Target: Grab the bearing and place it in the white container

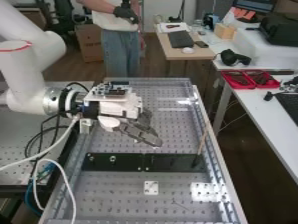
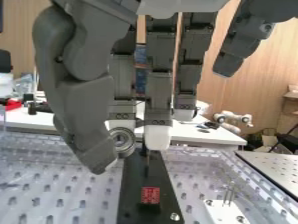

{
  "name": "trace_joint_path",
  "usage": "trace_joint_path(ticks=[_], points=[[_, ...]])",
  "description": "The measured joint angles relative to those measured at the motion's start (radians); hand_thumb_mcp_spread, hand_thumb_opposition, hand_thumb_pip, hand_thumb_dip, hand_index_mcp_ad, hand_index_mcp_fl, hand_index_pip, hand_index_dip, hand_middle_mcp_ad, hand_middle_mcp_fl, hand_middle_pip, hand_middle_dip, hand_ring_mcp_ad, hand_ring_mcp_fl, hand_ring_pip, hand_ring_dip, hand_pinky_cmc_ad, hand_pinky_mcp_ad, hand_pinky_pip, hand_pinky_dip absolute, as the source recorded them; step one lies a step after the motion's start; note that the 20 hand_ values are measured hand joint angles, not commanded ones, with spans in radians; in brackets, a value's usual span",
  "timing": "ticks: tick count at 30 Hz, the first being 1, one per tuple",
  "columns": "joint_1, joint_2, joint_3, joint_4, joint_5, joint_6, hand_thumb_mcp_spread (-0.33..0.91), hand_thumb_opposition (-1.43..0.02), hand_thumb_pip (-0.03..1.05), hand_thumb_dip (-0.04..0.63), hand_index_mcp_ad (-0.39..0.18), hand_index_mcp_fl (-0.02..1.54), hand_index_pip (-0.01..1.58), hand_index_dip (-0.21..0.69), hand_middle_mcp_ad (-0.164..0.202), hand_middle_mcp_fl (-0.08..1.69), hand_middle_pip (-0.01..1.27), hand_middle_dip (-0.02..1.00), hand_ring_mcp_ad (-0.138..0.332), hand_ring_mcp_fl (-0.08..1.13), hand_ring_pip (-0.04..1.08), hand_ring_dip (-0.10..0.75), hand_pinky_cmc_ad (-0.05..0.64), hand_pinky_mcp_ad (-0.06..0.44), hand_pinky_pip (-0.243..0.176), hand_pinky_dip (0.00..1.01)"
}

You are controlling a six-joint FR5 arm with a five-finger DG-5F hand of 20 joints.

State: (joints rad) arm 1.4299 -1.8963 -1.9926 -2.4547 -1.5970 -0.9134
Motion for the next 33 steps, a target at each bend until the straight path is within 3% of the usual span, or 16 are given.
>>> trace_joint_path(ticks=[18, 33], points=[[0.234, 0.16, -0.08, -0.033, 0.279, -0.016, 0.59, -0.96, 0.41, 0.279, -0.136, 0.53, 1.32, 0.063, 0.037, 0.88, 0.74, 0.76, 0.037, 0.51, 0.28, 0.618, 0.396, 0.23, 0.019, 0.17], [0.394, 0.227, -0.104, -0.067, 0.491, 0.017, 0.59, -0.96, 0.41, 0.279, -0.136, 0.54, 1.32, 0.063, 0.033, 0.93, 0.74, 0.76, 0.04, 0.56, 0.28, 0.62, 0.394, 0.229, 0.021, 0.17]])
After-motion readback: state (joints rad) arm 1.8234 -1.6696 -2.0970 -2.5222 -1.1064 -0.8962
